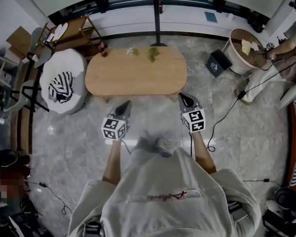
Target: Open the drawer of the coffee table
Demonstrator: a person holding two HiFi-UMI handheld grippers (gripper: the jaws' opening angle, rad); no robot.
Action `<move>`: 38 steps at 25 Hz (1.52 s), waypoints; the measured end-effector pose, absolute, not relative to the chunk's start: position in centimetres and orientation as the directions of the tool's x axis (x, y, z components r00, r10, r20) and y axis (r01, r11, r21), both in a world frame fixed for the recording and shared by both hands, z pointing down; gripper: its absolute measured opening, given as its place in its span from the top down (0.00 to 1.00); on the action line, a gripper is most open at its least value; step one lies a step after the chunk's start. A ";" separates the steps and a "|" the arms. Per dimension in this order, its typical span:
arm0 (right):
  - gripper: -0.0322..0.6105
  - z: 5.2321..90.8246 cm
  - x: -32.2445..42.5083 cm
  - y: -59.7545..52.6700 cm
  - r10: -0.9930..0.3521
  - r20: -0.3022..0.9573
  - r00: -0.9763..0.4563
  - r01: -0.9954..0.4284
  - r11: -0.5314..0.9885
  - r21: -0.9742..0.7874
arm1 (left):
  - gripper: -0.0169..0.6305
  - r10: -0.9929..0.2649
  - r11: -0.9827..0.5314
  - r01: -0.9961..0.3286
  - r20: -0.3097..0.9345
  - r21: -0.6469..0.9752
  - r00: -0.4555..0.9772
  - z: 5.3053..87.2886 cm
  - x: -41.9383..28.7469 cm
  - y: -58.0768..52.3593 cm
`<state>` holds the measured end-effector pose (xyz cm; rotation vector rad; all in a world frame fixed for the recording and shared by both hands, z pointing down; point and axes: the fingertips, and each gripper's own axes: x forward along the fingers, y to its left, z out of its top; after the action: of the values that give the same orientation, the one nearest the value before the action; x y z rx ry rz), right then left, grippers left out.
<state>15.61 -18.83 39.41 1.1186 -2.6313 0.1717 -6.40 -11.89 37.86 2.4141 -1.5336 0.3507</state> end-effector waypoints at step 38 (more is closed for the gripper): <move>0.95 44.5 2.3 -35.3 -0.670 0.508 -0.541 -0.768 0.640 0.026 | 0.98 -0.738 -0.482 -0.825 0.371 0.294 0.563 45.8 -18.9 -33.1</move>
<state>2.31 -35.29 44.49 1.1266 -2.3821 0.2736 -18.89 -33.06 45.76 2.3602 -1.2616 0.2680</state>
